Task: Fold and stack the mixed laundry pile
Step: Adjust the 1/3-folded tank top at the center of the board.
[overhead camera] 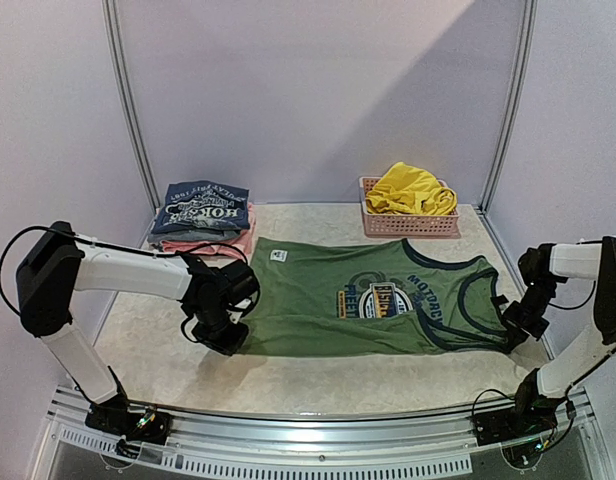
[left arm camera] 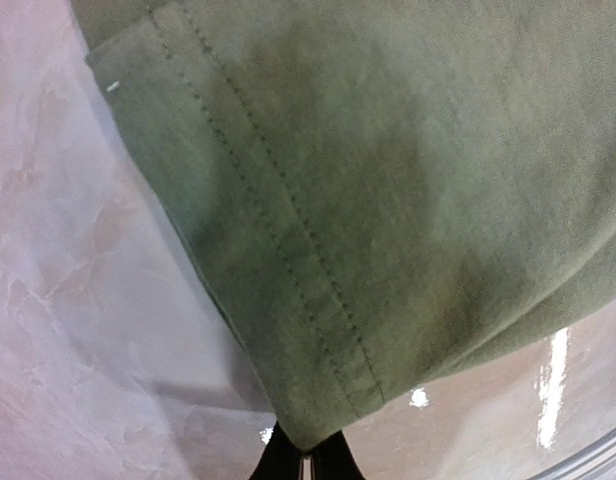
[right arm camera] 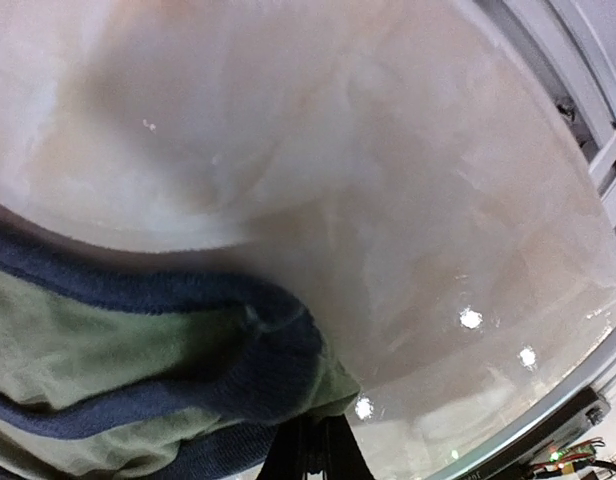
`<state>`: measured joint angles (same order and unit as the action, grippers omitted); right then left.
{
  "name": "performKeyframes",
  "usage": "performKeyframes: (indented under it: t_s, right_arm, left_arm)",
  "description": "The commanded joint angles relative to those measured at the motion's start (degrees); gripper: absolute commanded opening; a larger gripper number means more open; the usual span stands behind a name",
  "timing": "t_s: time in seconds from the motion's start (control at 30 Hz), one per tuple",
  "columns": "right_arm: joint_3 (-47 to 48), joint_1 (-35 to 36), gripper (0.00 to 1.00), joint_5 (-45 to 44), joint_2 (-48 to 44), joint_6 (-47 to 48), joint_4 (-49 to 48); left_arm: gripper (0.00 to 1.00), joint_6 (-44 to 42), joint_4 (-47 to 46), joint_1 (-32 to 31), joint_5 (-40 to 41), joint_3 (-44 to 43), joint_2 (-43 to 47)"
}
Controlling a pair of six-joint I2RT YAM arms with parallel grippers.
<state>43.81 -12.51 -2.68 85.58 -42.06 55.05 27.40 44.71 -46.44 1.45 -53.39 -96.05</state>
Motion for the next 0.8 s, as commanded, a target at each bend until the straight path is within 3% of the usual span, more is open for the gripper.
performKeyframes:
  t_s: [0.0, 0.2, 0.47, 0.77]
  right_arm:
    - [5.04, -0.59, 0.0, -1.74, -3.28, 1.15, 6.03]
    - [10.17, -0.66, 0.0, -0.69, -2.06, 0.09, 11.12]
    - [18.48, -1.24, 0.0, -2.59, 8.4, 1.8, 13.13]
    - [19.14, -2.79, 0.0, 0.52, 16.13, 3.51, 12.08]
  left_arm:
    - [0.0, -1.13, 4.49, 1.17, 2.56, 0.2, 0.07]
    - [0.0, -1.43, 5.22, 1.17, 3.35, 0.1, 0.36]
    - [0.0, -0.78, 6.21, 1.17, 4.74, -0.48, -0.3]
    - [0.0, -1.09, 5.73, 0.72, 2.16, -0.38, 1.08]
